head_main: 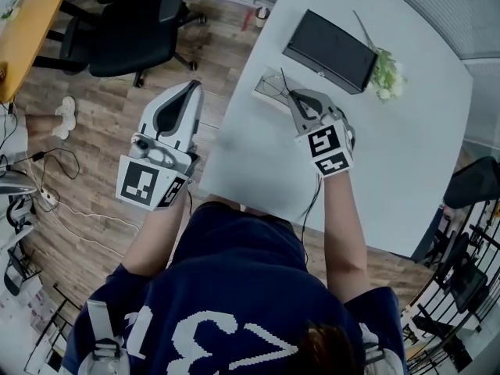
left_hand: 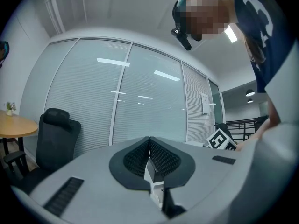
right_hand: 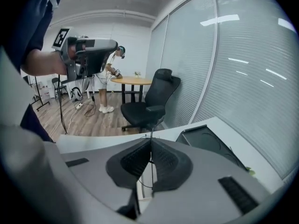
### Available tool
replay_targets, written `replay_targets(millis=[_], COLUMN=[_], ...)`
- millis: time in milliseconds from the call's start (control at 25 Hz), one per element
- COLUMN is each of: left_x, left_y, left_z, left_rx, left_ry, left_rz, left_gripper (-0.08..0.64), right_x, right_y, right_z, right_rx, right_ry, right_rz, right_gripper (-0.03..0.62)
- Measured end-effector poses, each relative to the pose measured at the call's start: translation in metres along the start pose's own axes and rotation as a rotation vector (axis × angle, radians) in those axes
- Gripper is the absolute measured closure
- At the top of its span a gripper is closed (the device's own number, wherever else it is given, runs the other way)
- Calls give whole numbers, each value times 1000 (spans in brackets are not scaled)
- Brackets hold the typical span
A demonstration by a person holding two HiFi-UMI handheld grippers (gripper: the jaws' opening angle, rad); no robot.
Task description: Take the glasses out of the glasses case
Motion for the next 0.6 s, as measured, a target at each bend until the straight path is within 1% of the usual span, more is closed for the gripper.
replay_targets(millis=[200,320,440,600], left_x=[-20,-28,-30,-30], left_y=[5,9,7,-4], left_z=[-1,2,0,-14], left_rx=[-18,-26,-6,62], left_ry=[-32,-45,-48,-33], left_rz=[-37,-57,-71,-98], left_gripper=[546,546,546,546], right_x=[-27,-38,-38,-24], right_y=[34,49,67,99], right_z=[7,12,14,11], right_rx=[-11,6,49,137], right_ry=[-37,-43,-66,-114], right_rz=[-119,-154,-171,-179], right_gripper=[565,565,565,565])
Point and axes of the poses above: the fingertips, and each gripper's own axes: y backward along the fingers, z to its left, x out of its underside, the point moved 8 cm from there along y, backward along the fingers, and after that the axes turned 14 degrees about -y, right-handed, at the moved point
